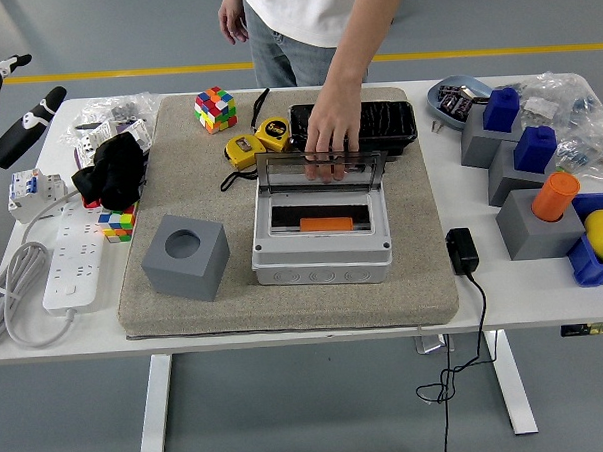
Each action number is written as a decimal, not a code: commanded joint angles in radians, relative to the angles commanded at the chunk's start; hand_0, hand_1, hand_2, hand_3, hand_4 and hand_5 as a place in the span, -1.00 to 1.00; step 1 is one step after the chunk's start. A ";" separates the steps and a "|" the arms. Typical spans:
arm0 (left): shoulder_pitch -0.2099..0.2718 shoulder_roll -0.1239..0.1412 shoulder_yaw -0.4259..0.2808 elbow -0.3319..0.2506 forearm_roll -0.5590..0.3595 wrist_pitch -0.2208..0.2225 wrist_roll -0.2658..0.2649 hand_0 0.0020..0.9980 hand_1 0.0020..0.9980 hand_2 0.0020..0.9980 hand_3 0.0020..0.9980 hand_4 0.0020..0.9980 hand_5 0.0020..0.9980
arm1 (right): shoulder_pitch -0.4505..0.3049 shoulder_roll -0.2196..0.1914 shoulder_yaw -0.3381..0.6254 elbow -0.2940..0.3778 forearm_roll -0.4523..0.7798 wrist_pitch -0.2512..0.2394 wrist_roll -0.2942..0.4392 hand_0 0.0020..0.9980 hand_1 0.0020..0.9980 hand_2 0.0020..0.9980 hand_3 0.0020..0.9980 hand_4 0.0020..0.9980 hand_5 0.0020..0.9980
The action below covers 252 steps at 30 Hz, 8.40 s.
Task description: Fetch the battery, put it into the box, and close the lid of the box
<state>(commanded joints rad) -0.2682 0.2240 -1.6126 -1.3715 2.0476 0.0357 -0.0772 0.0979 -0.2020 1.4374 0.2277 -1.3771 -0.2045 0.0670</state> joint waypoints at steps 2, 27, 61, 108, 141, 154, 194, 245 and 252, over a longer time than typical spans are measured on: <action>-0.021 0.010 0.036 0.010 0.031 -0.022 0.019 1.00 1.00 0.98 0.71 1.00 1.00 | 0.002 -0.001 0.000 0.001 0.001 -0.001 0.000 0.82 0.81 0.71 0.79 1.00 1.00; -0.255 0.011 0.598 0.013 -0.141 -0.213 0.236 1.00 1.00 0.83 0.74 1.00 1.00 | 0.016 -0.010 0.004 -0.001 -0.007 -0.003 -0.001 0.82 0.81 0.71 0.80 1.00 1.00; -0.319 0.092 0.822 -0.101 -0.204 -0.204 0.223 1.00 1.00 0.74 0.65 1.00 1.00 | 0.017 -0.020 0.000 -0.001 -0.003 -0.004 -0.001 0.82 0.81 0.71 0.80 1.00 1.00; -0.189 0.048 0.545 -0.096 -0.352 -0.001 -0.047 1.00 0.95 0.79 0.74 1.00 1.00 | 0.012 -0.008 0.018 -0.001 -0.013 -0.002 -0.002 0.82 0.81 0.71 0.80 1.00 1.00; 0.082 -0.084 -0.171 0.013 -0.787 0.064 -0.163 0.89 0.93 0.88 0.82 1.00 0.90 | -0.035 0.046 0.097 -0.006 -0.044 -0.246 0.122 1.00 0.93 0.84 0.94 1.00 1.00; 0.115 -0.110 -0.235 -0.013 -0.408 0.127 -0.141 0.68 0.75 0.69 0.68 1.00 1.00 | -0.043 0.053 0.121 -0.006 -0.065 -0.225 0.104 1.00 0.92 0.88 0.99 1.00 1.00; 0.112 -0.107 -0.226 0.001 -0.639 -0.049 -0.106 0.98 0.87 0.68 0.53 1.00 1.00 | -0.034 0.044 0.095 -0.004 -0.046 -0.163 0.077 1.00 0.92 0.84 0.91 1.00 1.00; 0.095 -0.105 -0.205 0.008 -0.612 -0.041 -0.110 0.89 0.78 0.66 0.54 1.00 1.00 | -0.013 0.035 0.102 -0.003 -0.052 -0.150 0.069 1.00 0.91 0.81 0.83 1.00 1.00; 0.091 -0.107 -0.200 0.009 -0.619 -0.036 -0.113 0.88 0.78 0.65 0.54 1.00 1.00 | -0.011 0.038 0.104 -0.005 -0.057 -0.149 0.068 1.00 0.91 0.81 0.82 1.00 1.00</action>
<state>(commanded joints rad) -0.1772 0.1166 -1.8126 -1.3629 1.4283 0.0000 -0.1899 0.0872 -0.1642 1.5411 0.2228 -1.4339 -0.3537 0.1354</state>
